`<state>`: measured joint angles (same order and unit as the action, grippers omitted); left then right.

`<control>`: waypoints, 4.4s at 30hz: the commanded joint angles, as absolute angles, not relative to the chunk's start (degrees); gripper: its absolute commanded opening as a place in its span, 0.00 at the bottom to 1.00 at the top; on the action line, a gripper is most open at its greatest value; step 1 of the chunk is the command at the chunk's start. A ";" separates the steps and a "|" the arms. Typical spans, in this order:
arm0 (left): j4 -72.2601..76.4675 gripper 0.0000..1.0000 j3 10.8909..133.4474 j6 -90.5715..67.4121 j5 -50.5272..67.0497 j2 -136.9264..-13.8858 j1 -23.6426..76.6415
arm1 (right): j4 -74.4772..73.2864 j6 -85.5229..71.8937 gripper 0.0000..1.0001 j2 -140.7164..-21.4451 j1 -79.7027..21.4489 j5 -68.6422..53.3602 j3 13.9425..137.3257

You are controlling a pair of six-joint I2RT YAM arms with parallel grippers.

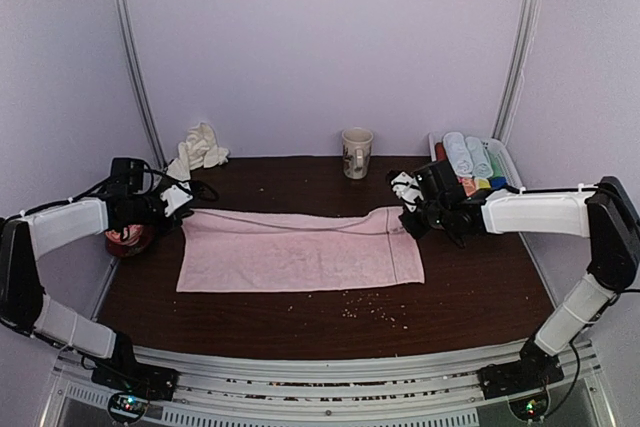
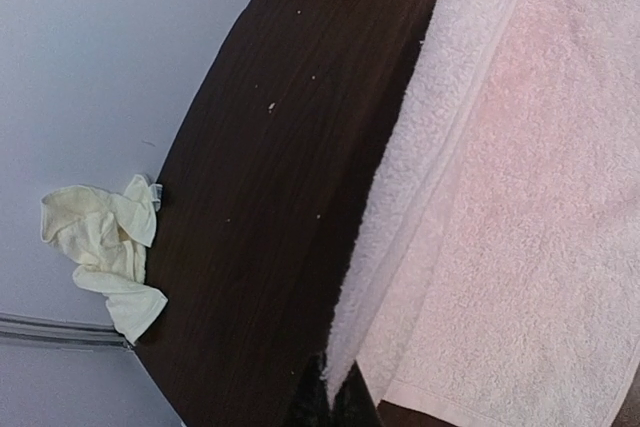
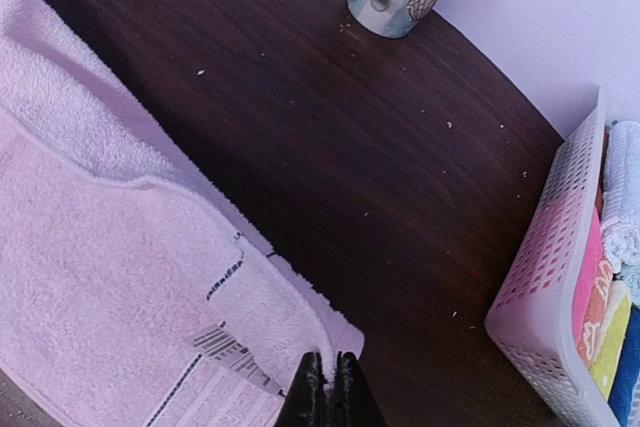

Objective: Roll the towels
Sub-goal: Fold the towel at the center of the board, then adjust the towel at the center of the board.

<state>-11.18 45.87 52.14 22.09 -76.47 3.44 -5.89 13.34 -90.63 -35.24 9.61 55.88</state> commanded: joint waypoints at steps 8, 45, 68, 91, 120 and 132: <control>-20.08 0.00 39.51 62.39 30.16 -66.62 0.73 | -10.52 10.30 0.00 -81.04 -42.08 14.89 47.00; -29.97 0.12 32.02 73.84 27.03 -66.50 0.66 | -9.96 12.95 0.08 -83.32 -50.07 20.89 38.40; -18.86 0.85 39.16 54.64 19.52 -66.77 0.57 | -18.16 4.10 1.00 -69.48 -52.24 31.06 43.80; 4.45 0.97 38.56 41.70 9.70 -81.86 2.73 | -8.15 -15.03 1.00 -97.11 -42.34 44.15 53.73; 5.68 0.98 39.34 39.79 -0.27 -85.60 5.21 | -15.35 -20.11 1.00 -98.74 -38.76 42.70 58.48; -8.99 0.98 44.85 30.25 9.21 -69.25 5.20 | -6.80 -28.03 1.00 -72.21 -38.50 26.52 44.07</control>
